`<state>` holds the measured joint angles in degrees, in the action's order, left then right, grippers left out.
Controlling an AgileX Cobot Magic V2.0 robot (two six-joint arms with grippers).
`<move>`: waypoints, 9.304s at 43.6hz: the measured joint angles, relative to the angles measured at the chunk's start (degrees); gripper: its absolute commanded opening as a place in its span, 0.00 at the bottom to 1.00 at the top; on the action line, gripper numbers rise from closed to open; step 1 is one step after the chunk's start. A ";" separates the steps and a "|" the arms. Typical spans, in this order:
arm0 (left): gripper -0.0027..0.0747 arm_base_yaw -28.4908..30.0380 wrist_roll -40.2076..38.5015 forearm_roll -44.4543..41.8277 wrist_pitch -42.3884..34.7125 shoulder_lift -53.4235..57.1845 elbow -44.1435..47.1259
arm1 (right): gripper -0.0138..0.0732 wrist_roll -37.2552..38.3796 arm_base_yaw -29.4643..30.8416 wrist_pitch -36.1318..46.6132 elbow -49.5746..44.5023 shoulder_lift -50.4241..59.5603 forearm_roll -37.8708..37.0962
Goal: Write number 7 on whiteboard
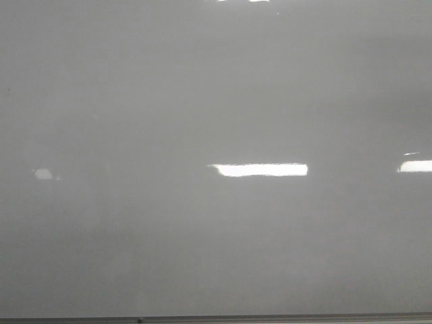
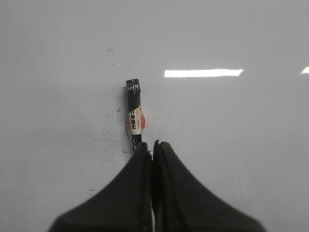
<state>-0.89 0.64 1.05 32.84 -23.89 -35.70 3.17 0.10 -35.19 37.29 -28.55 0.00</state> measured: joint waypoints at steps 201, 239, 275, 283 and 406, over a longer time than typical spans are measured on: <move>0.01 -41.75 42.90 12.67 20.48 -57.76 -27.80 | 0.89 -40.45 -7.48 -17.53 9.77 -22.42 25.50; 0.01 -45.89 46.66 12.88 19.90 -58.46 -29.94 | 0.62 -60.89 -31.68 -14.28 20.54 -43.57 34.88; 0.62 -45.98 46.89 12.96 18.78 -58.46 -30.21 | 0.09 -61.62 -31.94 -16.83 20.67 -43.57 35.13; 0.62 -45.86 46.54 13.29 19.16 -55.12 -31.37 | 0.09 -61.39 -31.43 -16.57 20.67 -42.52 35.13; 0.68 -21.98 41.81 22.82 21.58 -36.23 -22.08 | 0.09 -32.70 -22.50 -12.04 24.29 -47.80 20.41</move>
<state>-22.86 42.45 23.87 54.42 -60.11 -57.78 -29.53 -22.40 -47.23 61.58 -76.34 20.41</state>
